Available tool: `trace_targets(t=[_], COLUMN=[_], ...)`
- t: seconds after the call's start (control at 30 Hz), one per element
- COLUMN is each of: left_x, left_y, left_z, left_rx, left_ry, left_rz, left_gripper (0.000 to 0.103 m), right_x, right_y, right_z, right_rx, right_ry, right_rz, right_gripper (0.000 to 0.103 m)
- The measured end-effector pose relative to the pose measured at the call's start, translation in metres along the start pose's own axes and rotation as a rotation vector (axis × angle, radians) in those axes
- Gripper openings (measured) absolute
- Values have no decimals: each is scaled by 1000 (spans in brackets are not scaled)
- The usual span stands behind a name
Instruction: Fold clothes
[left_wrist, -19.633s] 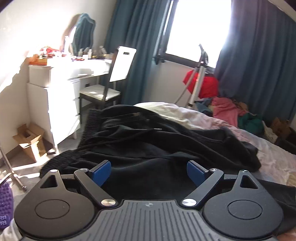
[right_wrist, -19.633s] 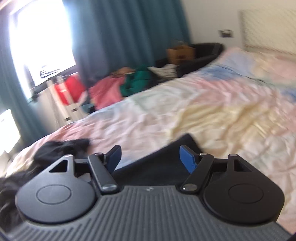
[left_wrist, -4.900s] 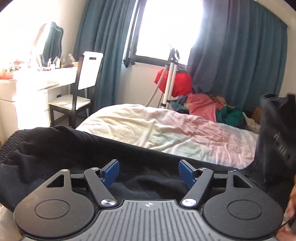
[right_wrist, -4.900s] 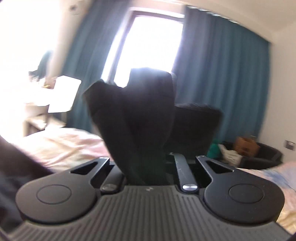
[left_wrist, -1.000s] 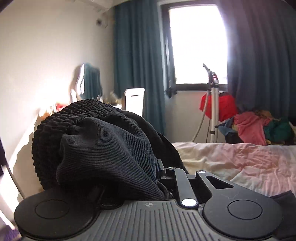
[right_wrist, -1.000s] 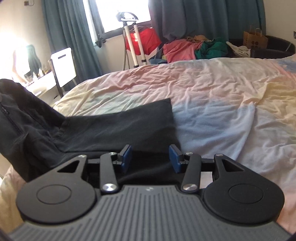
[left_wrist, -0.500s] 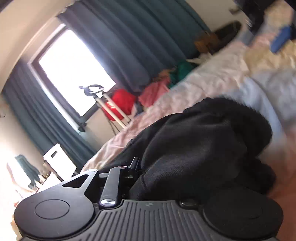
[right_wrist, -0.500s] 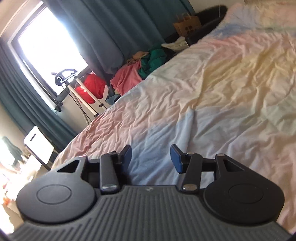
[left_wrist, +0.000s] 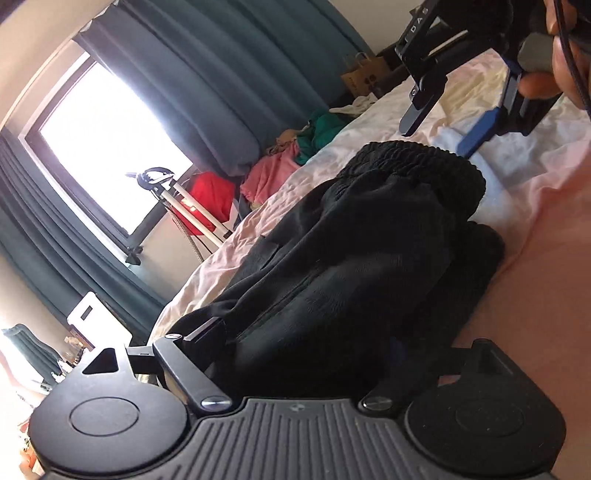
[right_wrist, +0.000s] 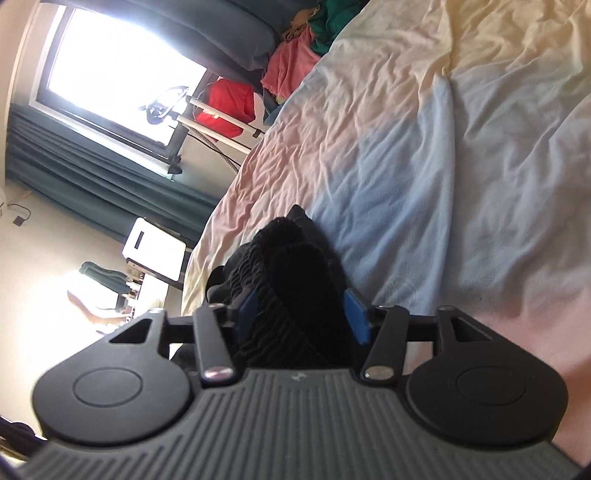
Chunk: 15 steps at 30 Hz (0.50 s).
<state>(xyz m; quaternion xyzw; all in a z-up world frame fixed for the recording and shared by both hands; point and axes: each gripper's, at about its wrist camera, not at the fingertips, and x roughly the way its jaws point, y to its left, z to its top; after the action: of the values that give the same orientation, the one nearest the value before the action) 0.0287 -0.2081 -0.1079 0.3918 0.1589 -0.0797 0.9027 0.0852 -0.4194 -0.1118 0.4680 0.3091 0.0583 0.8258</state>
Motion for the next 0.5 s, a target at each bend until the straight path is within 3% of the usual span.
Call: trace_targets(t=[0.1, 0.17, 0.27, 0.37, 0.47, 0.5], left_x=[-6, -4, -5, 14, 23, 20], left_y=[29, 43, 54, 92, 132, 140], left_z=[-23, -38, -60, -83, -117, -127], left_rx=[-112, -173, -230, -577, -958, -1024], left_ry=[1, 48, 103, 260, 335, 347], left_rz=[42, 34, -16, -81, -187, -199], left_gripper=[92, 79, 83, 81, 81, 81], right_x=[0, 5, 16, 25, 31, 34], right_y=[3, 7, 6, 1, -1, -3], right_z=[-8, -12, -22, -32, -37, -38], right_rx=[0, -28, -58, -50, -55, -44], right_ry=[-30, -22, 22, 50, 51, 52], right_rz=[18, -3, -50, -57, -50, -37], right_gripper=[84, 85, 86, 86, 87, 87])
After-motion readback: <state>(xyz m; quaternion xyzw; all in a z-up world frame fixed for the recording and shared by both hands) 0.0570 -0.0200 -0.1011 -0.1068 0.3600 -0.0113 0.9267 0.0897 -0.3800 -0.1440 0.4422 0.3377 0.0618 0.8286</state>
